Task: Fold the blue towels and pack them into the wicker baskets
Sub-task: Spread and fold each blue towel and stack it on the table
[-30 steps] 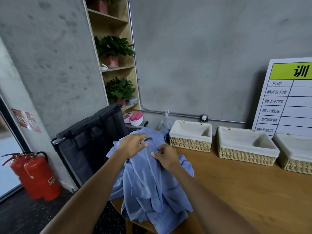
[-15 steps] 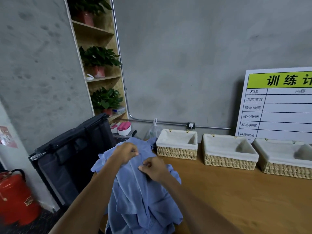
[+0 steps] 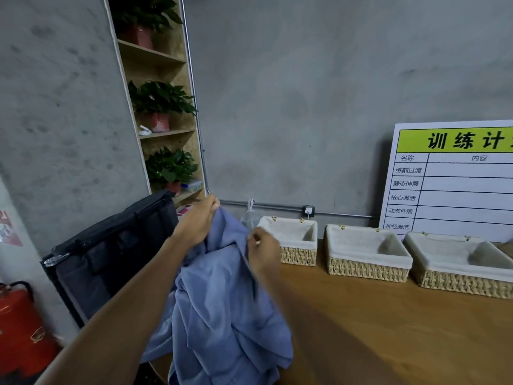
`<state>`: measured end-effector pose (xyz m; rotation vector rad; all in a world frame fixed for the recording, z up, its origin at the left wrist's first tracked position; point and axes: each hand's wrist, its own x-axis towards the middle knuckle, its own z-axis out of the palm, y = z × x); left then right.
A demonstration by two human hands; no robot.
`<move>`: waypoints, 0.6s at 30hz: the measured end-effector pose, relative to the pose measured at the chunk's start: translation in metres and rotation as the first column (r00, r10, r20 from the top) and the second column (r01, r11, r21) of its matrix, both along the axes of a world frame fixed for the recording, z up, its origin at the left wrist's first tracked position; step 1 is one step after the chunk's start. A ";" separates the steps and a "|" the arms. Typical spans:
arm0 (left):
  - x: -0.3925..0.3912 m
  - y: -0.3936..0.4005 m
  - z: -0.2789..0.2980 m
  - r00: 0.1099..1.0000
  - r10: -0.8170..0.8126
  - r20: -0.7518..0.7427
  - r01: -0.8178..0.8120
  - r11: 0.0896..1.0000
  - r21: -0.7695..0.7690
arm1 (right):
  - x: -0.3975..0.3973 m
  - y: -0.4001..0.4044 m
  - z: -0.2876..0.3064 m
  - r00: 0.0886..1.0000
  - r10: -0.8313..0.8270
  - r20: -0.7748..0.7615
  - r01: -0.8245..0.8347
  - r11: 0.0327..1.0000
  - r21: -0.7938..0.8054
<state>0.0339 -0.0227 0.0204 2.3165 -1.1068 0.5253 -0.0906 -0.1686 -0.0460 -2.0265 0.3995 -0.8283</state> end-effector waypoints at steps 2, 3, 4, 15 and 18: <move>-0.001 -0.003 0.026 0.999 -0.024 0.035 0.023 0.999 0.046 | -0.007 -0.021 0.027 0.996 -0.011 0.090 0.004 0.998 0.069; -0.005 -0.007 0.039 0.997 -0.035 0.063 0.029 0.996 0.085 | -0.011 -0.033 0.043 0.992 -0.009 0.123 0.000 0.998 0.066; -0.009 -0.014 0.051 0.995 -0.055 0.088 0.045 0.993 0.109 | -0.017 -0.044 0.060 0.989 -0.009 0.147 0.003 0.999 0.039; -0.073 -0.099 0.118 0.959 -0.108 0.261 0.123 0.992 -0.038 | -0.125 -0.187 0.201 0.922 -0.336 0.195 0.387 0.838 -0.385; -0.082 -0.120 0.107 0.970 -0.145 0.196 0.145 0.989 0.013 | -0.169 -0.221 0.195 0.897 -0.437 0.070 0.406 0.748 -0.525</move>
